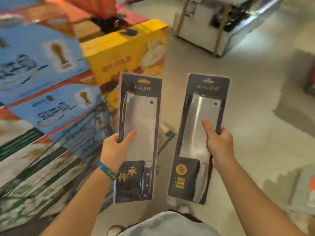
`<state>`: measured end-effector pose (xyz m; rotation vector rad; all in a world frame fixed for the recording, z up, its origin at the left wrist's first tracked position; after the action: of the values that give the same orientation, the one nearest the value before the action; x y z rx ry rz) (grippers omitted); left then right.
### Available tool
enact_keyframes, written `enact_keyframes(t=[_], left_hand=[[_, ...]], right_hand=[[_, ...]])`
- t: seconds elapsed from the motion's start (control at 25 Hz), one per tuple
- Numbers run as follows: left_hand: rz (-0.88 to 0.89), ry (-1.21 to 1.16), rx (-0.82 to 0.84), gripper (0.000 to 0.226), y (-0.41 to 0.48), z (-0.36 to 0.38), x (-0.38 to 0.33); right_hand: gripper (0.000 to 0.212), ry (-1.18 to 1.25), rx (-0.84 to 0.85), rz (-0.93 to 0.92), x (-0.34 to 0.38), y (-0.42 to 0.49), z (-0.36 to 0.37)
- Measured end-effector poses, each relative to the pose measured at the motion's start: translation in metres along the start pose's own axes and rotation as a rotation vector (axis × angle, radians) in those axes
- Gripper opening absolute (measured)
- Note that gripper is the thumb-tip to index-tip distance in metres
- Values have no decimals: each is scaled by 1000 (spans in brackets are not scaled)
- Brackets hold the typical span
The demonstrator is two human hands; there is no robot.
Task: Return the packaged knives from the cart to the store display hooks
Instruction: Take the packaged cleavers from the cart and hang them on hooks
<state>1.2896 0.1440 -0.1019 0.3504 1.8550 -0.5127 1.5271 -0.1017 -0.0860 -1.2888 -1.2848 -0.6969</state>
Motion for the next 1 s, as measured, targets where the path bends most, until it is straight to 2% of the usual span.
enact_keyframes(t=[0.12, 0.24, 0.4, 0.52, 0.64, 0.84, 1.0], left_hand=[[192, 136, 133, 59, 1, 103, -47], [233, 142, 201, 58, -11, 191, -75], [198, 29, 391, 24, -24, 301, -110], [214, 24, 639, 42, -39, 388, -137], [191, 4, 876, 68, -67, 478, -158], [178, 48, 1185, 46, -112, 625, -192], [217, 91, 1346, 61, -132, 716, -227]], right_hand=[[50, 45, -92, -1, 0, 35, -92], [46, 54, -194, 15, -7, 54, -175], [45, 127, -393, 81, -28, 69, -272], [49, 173, -604, 88, -38, 66, -340], [43, 171, -800, 87, -53, 51, -403], [47, 271, -1108, 125, -65, 38, -475], [26, 237, -1295, 84, -41, 41, -516]])
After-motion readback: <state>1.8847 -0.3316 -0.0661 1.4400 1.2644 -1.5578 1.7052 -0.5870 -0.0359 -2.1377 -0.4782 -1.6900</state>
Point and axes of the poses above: each hand's wrist, its own y-axis towards the middle knuckle, its own z-axis out of the palm, x = y × z, the point moved 6 cm from there along y, towards the middle knuckle, and after that the axes turned 2 degrees about x, right-handed, at the moved point
